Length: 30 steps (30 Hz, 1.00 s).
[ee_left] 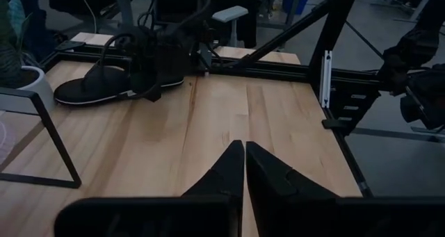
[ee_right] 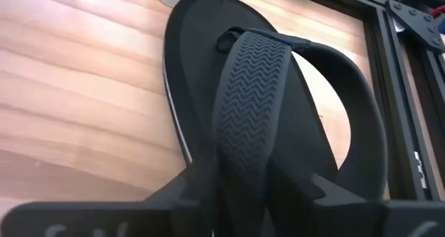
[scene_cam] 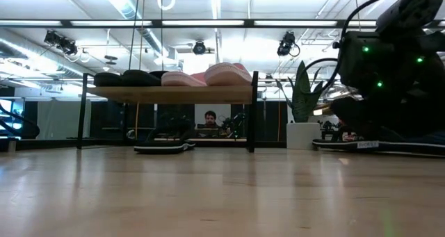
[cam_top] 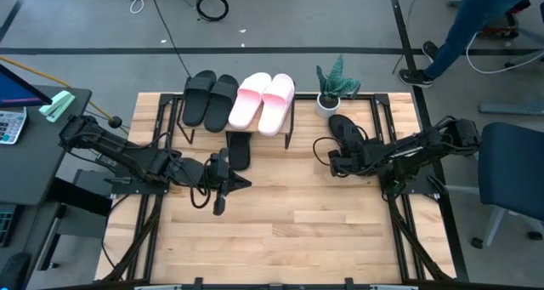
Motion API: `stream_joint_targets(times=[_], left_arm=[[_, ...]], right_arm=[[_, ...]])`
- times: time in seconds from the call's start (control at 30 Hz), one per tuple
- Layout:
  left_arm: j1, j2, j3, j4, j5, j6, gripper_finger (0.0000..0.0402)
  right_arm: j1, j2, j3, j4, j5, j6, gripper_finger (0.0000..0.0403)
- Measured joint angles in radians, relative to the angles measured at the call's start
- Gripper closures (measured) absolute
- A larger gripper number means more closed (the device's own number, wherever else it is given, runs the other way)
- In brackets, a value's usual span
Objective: Pick and place slides into the shelf
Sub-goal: Put the black slipper under the shelf
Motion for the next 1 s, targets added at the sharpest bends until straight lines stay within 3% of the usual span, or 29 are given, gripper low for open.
stream_joint_targets(times=[0.3,0.43,0.67,1.0], left_arm=[[0.0,0.0,0.0,0.0,0.0,-0.002,0.0388],[-0.006,0.0,0.0,0.0,0.0,-0.028,0.0389],[-0.065,0.0,0.0,0.019,0.001,-0.054,0.0385],[-0.08,-0.012,0.0,0.051,0.0,0.003,0.0394]], right_arm=[[-0.026,0.0,0.0,0.058,-0.026,-0.012,0.039],[0.03,0.0,0.003,0.146,-0.019,0.023,0.0388],[0.22,0.001,0.133,0.142,-0.021,0.104,0.0395],[0.543,0.064,0.421,0.21,0.014,0.076,0.0399]])
